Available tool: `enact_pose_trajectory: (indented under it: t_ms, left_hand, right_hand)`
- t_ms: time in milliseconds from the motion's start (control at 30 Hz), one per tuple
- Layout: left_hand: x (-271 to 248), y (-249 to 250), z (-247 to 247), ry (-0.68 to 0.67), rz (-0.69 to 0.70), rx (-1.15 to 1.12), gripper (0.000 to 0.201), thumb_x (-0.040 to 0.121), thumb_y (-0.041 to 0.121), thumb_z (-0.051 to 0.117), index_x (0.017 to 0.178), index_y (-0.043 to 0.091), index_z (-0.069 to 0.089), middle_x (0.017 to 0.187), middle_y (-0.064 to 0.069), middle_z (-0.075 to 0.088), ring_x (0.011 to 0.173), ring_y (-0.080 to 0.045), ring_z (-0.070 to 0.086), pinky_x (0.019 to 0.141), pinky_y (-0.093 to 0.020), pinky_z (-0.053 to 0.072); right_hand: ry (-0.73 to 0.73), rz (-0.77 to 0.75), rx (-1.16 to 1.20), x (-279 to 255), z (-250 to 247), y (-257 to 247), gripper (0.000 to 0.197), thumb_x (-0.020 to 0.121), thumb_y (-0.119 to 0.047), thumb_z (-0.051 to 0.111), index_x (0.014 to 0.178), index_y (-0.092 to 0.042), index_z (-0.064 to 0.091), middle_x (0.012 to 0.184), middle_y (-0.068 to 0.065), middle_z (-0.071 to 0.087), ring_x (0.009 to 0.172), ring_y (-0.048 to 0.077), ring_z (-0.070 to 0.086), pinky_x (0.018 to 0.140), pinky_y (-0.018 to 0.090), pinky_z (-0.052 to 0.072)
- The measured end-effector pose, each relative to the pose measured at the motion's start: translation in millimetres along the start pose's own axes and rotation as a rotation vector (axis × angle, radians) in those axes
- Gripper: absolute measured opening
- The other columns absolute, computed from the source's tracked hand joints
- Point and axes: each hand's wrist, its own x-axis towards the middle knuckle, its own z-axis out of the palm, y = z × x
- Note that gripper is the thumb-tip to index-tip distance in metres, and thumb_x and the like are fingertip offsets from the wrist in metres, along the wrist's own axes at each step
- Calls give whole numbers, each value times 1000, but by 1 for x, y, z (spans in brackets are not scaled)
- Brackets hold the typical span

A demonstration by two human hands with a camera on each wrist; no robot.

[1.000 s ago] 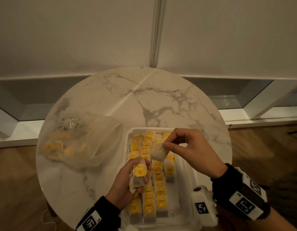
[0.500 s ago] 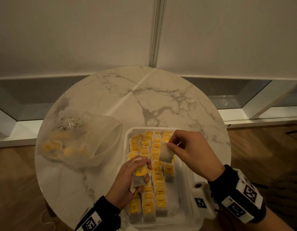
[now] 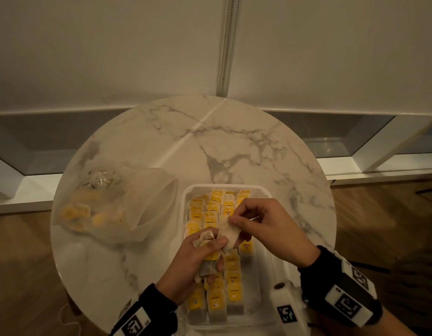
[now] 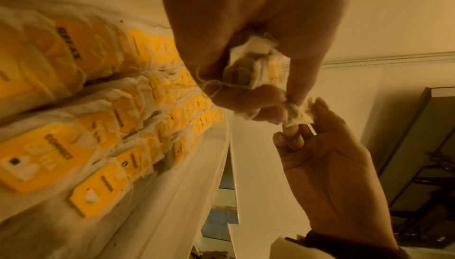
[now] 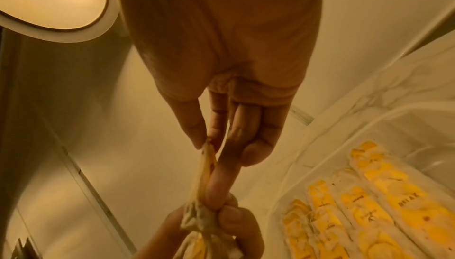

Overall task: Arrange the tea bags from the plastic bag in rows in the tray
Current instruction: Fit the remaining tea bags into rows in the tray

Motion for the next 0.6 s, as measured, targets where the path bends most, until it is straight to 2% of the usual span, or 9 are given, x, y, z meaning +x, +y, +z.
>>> enact_pose_trajectory:
  t_ms: [67, 133, 233, 300, 400, 500, 533, 600]
  left_hand:
    - [0, 0, -1, -7, -18, -21, 24, 72, 35, 77, 78, 14, 67, 67, -12, 54, 46, -16, 53, 35, -19, 36]
    - [0, 0, -1, -14, -44, -42, 19, 74, 34, 76, 75, 17, 67, 68, -11, 55, 47, -16, 54, 35, -19, 35]
    - [-1, 0, 0, -18, -89, -69, 15, 80, 27, 71, 80, 14, 65, 70, -11, 54, 47, -17, 53, 34, -18, 34]
    - [0, 0, 0, -29, -109, -82, 14, 81, 26, 69, 82, 13, 65, 70, -10, 55, 48, -16, 53, 34, -18, 34]
    - [0, -1, 0, -45, -125, -75, 13, 81, 27, 69, 83, 15, 68, 72, -10, 56, 48, -16, 53, 35, -18, 34]
    - [1, -4, 0, -24, -127, -54, 26, 81, 31, 67, 98, 11, 69, 81, -11, 61, 49, -16, 54, 36, -17, 33]
    - [3, -4, -1, -9, -126, -50, 34, 82, 32, 66, 105, 7, 67, 85, -11, 63, 49, -16, 54, 36, -17, 33]
    - [5, -4, -1, 31, -136, -70, 41, 83, 31, 67, 113, 3, 63, 91, -13, 66, 47, -15, 53, 35, -17, 33]
  right_hand:
    - [-26, -9, 45, 0, -1, 2, 13, 98, -6, 54, 94, -1, 65, 73, 3, 70, 62, 28, 72, 58, 31, 46]
    - [-80, -36, 56, 0, -5, 4, 26, 99, 4, 44, 108, -7, 65, 80, 4, 70, 65, 29, 72, 63, 35, 46]
    - [-165, -107, -54, 1, -9, 5, 43, 91, 12, 47, 117, -16, 67, 95, 9, 70, 73, 26, 72, 76, 45, 55]
    - [-186, -141, -179, 2, -13, 6, 36, 89, 6, 60, 112, -19, 71, 99, 2, 70, 78, 18, 70, 78, 44, 56]
    - [-220, -155, -271, 4, -17, 7, 21, 84, -9, 75, 100, -22, 75, 97, -10, 67, 81, 12, 65, 70, 35, 50]
    - [-205, -212, -257, 4, -18, 9, 9, 80, -17, 80, 86, -21, 74, 92, -7, 66, 79, 14, 63, 66, 20, 43]
    - [-190, -230, -269, 4, -19, 11, 9, 80, -18, 81, 84, -22, 73, 92, -6, 67, 80, 15, 63, 66, 20, 42]
    - [-166, -236, -299, 5, -24, 14, 8, 81, -18, 80, 83, -21, 72, 93, -6, 67, 83, 17, 64, 66, 29, 46]
